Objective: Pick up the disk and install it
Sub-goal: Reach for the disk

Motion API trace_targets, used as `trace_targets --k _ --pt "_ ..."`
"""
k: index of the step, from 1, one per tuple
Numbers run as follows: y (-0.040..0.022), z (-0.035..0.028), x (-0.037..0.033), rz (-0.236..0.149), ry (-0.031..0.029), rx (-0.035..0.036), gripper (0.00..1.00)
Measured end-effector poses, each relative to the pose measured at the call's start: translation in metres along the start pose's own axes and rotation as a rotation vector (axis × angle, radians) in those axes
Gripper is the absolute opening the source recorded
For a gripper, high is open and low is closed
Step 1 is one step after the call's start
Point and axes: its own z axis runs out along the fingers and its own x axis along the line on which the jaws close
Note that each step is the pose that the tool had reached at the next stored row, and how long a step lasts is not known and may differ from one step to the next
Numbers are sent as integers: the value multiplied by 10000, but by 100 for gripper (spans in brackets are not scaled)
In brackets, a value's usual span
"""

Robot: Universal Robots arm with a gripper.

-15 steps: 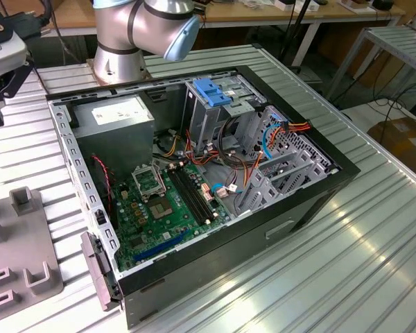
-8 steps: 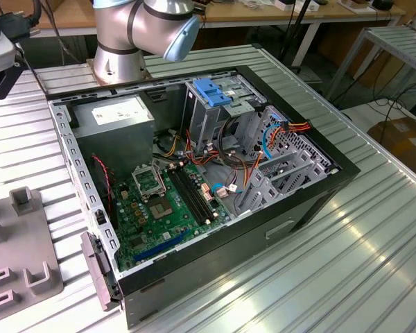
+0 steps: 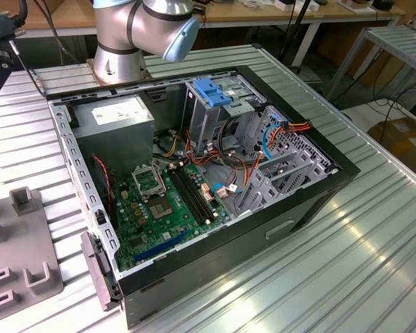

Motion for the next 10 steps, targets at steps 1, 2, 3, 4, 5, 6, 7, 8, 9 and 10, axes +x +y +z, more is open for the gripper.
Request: trace_targets --k 1,2,3,4,5,6,7,8,9,10 --pt "-2 -1 19 0 0 0 10" --pt "-2 -1 30 0 -1 -1 10" --pt "-3 -1 42 0 -1 0 10" --pt "-4 -1 57 0 -1 0 10" --pt "-5 -1 68 0 -1 0 10" --pt "-7 -2 86 -1 0 0 10" --pt "-8 -3 106 0 0 0 10" --pt "-9 -3 121 0 -1 -1 10" --pt "-10 -3 135 0 -1 0 10" --pt "-12 -4 156 0 -1 -1 10"
